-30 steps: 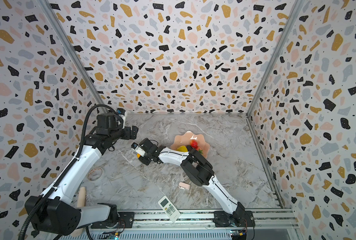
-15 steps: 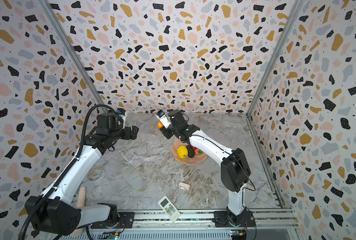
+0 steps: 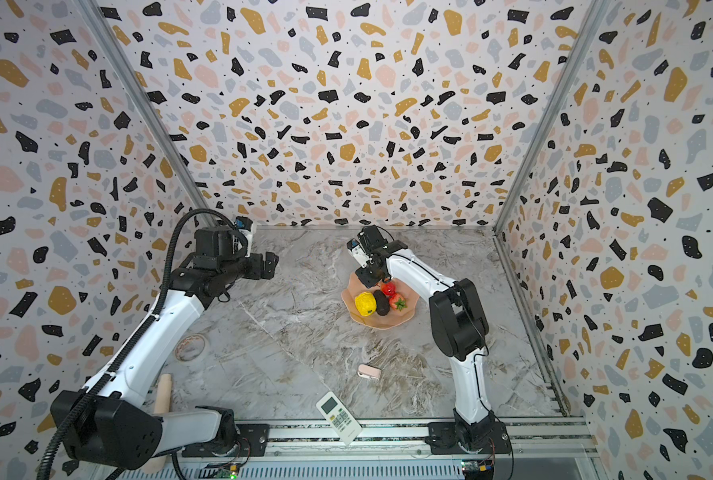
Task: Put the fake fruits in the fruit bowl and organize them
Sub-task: 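Carry the second mango into the bowl beside the first and release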
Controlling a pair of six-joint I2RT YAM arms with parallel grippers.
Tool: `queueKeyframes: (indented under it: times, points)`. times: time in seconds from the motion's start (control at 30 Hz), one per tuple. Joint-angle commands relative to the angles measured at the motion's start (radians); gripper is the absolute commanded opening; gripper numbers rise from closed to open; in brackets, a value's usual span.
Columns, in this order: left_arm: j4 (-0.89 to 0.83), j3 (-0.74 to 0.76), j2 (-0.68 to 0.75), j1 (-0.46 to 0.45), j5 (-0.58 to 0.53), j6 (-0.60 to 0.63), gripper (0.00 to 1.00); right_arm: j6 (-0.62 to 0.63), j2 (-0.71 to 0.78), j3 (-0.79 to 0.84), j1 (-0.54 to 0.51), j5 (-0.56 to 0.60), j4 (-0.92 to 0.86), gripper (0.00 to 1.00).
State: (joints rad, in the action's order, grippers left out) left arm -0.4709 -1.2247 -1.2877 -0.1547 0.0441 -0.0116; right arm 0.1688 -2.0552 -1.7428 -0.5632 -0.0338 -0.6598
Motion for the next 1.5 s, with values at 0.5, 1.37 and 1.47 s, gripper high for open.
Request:
queueKeyframes:
  times: [0.5,1.37,1.47]
  points:
    - [0.018,-0.036,-0.016,-0.008,0.022,-0.002,0.99,-0.019,-0.003,-0.04,0.022,0.029,-0.102,0.18]
    - [0.004,-0.049,-0.021,-0.008,0.019,0.004,1.0,-0.024,-0.038,-0.065,0.023,0.003,-0.092,0.55]
    - [0.005,-0.048,-0.02,-0.008,0.02,0.003,0.99,-0.025,-0.037,-0.065,0.023,0.005,-0.085,0.57]
